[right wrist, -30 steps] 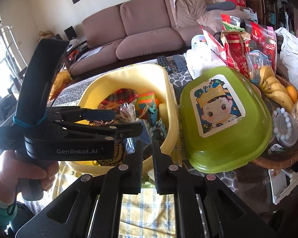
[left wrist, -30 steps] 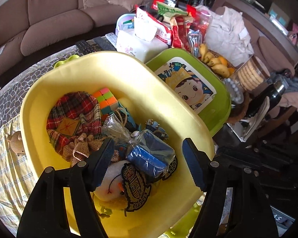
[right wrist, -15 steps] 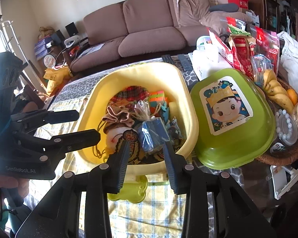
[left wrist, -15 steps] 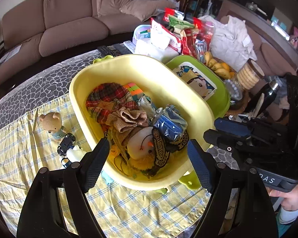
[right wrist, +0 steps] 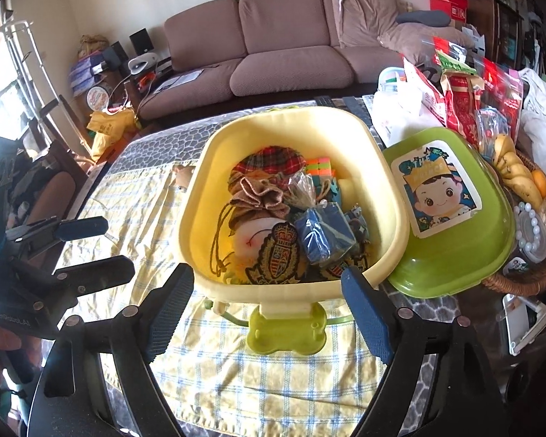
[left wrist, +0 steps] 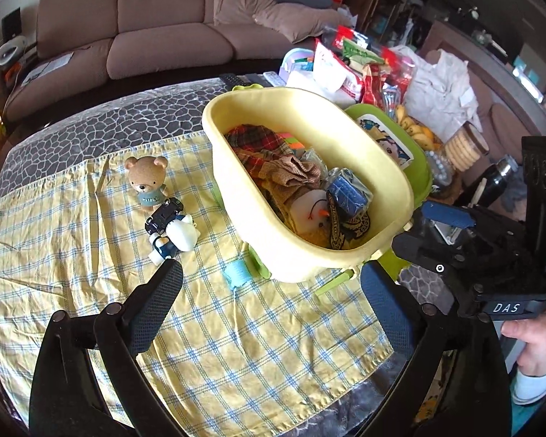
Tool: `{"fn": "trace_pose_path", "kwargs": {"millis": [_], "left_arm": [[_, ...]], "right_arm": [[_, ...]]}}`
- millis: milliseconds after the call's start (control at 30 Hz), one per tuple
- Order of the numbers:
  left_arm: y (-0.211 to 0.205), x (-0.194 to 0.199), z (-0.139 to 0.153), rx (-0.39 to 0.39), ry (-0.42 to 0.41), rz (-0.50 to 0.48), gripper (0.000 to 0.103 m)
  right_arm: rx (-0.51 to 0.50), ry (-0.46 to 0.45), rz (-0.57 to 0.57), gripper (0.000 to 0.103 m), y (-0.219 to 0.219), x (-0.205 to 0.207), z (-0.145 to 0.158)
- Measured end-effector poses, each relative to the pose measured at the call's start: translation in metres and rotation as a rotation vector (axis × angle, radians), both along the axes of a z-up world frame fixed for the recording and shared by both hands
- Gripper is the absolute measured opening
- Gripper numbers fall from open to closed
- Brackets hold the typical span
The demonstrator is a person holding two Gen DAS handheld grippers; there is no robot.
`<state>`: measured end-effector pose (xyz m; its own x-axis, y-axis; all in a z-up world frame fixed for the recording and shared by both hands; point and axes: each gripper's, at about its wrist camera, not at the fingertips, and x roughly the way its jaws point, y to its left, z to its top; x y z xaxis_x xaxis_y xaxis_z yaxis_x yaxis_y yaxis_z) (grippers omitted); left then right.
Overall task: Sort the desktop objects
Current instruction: 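Withdraw both grippers from the tub back over the bed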
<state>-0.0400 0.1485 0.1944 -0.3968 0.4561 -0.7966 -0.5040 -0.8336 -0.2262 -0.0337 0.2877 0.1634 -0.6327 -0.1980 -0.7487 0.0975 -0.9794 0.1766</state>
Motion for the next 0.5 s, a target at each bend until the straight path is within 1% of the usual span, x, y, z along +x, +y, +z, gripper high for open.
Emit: {"fn": "trace_pose_path", "kwargs": {"millis": [33,67,333,500], "left_arm": [[-0.003,0.001,0.0,0.003,-0.001,0.005,0.102],[-0.007,0.003,0.0,0.004,-0.002,0.01,0.102],[-0.031,0.015,-0.002,0.004,-0.006,0.034,0.103],[-0.055,0.02,-0.005,0.006,-0.01,0.068,0.103]], "right_arm": [[0.003,-0.003,-0.001,0.098,-0.003,0.001,-0.001],[0.009,-0.005,-0.004,0.103,-0.006,0.002,-0.001],[0.021,-0.014,0.005,0.103,-0.022,0.008,-0.002],[0.018,-0.01,0.014,0.103,-0.034,0.014,0.001]]}}
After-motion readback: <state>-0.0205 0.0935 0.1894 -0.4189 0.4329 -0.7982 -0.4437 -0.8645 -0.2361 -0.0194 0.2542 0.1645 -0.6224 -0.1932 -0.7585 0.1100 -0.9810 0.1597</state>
